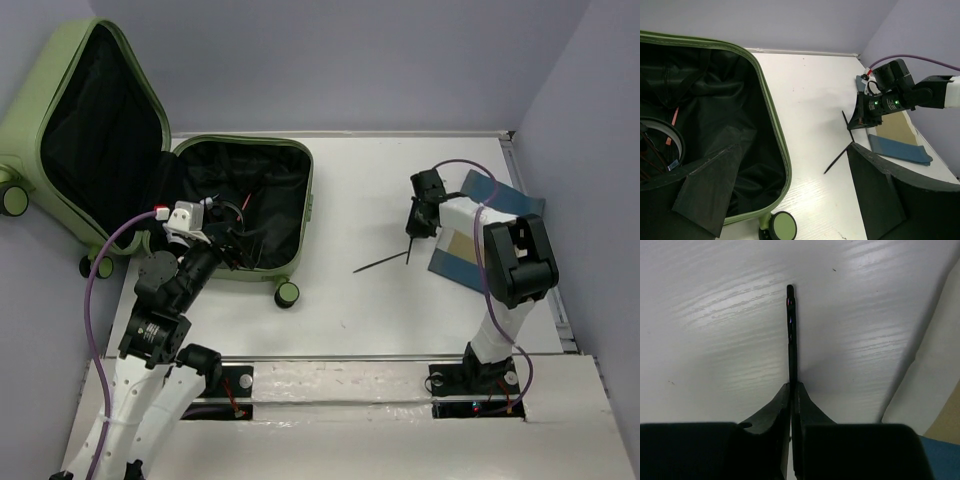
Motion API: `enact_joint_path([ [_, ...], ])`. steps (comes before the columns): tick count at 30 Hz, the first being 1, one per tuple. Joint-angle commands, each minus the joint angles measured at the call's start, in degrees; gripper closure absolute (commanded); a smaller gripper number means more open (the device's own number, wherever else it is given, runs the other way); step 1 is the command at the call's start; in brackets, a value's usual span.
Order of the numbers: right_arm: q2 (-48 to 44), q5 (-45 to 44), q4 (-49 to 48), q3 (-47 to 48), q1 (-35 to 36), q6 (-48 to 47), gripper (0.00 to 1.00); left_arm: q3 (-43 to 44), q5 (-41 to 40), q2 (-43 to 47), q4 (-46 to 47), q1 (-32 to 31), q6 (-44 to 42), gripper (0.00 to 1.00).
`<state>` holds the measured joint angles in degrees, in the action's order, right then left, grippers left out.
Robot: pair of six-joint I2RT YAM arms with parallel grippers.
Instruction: Pack the luggage
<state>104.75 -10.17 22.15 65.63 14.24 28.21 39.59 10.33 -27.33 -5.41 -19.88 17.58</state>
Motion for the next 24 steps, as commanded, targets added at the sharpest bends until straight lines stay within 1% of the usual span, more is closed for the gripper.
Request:
enact_joint_path([
  [1,1.78,-3.0,-0.36,3.71,-0.27,-2.63,0.93,1.45,0.66,0.44,2.33,-0.25,-0.88,0.01],
  [5,-1.57,-8.19,-0.35,5.65,-0.27,-5.53,0.93,1.54,0.66,0.35,2.33,-0.25,-0.97,0.01],
  [7,-6.19,-7.33,-1.4,6.35,-0.27,-7.28,0.93,1.45,0.75,0.26,2.33,-0.25,-0.88,0.01],
  [8,-8.83,-4.79,-1.76,6.88,1.56,-7.98,0.93,1.54,0.75,0.17,2.33,-0.25,-0.88,0.01],
  [10,-10.44,-1.62,-1.67,10.21,5.87,-7.29,0.93,1.54,0.75,0.17,2.33,-0.16,-0.88,0.01],
  [12,-9.75,-2.47,-0.63,14.16,10.96,-6.41,0.93,1.54,0.66,0.0,2.33,0.01,-0.88,0.01],
  [13,-8.52,-2.92,-0.01,20.1,15.77,-5.8,0.93,1.63,0.57,0.0,2.33,0.1,-0.88,0.01],
  [15,-5.19,-0.48,0.52,26.71,19.14,-4.05,0.93,1.63,0.4,0.09,2.33,0.45,-0.88,0.01],
  [16,-0.99,4.15,0.44,30.31,20.46,-2.73,0.93,1.63,0.22,0.09,2.33,0.72,-0.88,0.01],
  [17,1.4,6.29,0.35,38.01,22.83,-0.46,0.93,1.71,0.05,0.26,2.25,0.81,-0.88,0.01],
  [18,4.03,9.53,0.26,42.09,23.98,0.7,0.93,1.63,-0.13,0.17,2.16,0.98,-0.88,0.01],
  [19,6.67,12.08,0.26,46.13,24.95,1.75,0.87,1.63,-0.31,0.17,2.16,1.07,-0.97,0.01],
  [20,11.57,14.11,0.26,49.91,25.74,2.46,0.72,1.71,-0.31,0.17,2.16,1.07,-0.97,0.01],
  [21,13.88,19.35,0.35,56.39,25.75,4.56,0.54,1.71,-0.39,0.09,2.16,1.07,-1.06,0.01],
  [22,15.64,21.66,0.78,58.46,25.75,5.79,0.29,1.63,-0.22,0.0,2.16,1.07,-1.06,0.01],
  [23,16.62,22.3,1.31,59.26,25.75,6.33,0.22,1.63,-0.13,0.0,2.16,1.07,-1.15,0.01],
  [24,15.58,20.21,1.75,56.48,25.75,5.64,0.21,1.54,-0.13,0.0,2.16,1.07,-1.15,0.01],
])
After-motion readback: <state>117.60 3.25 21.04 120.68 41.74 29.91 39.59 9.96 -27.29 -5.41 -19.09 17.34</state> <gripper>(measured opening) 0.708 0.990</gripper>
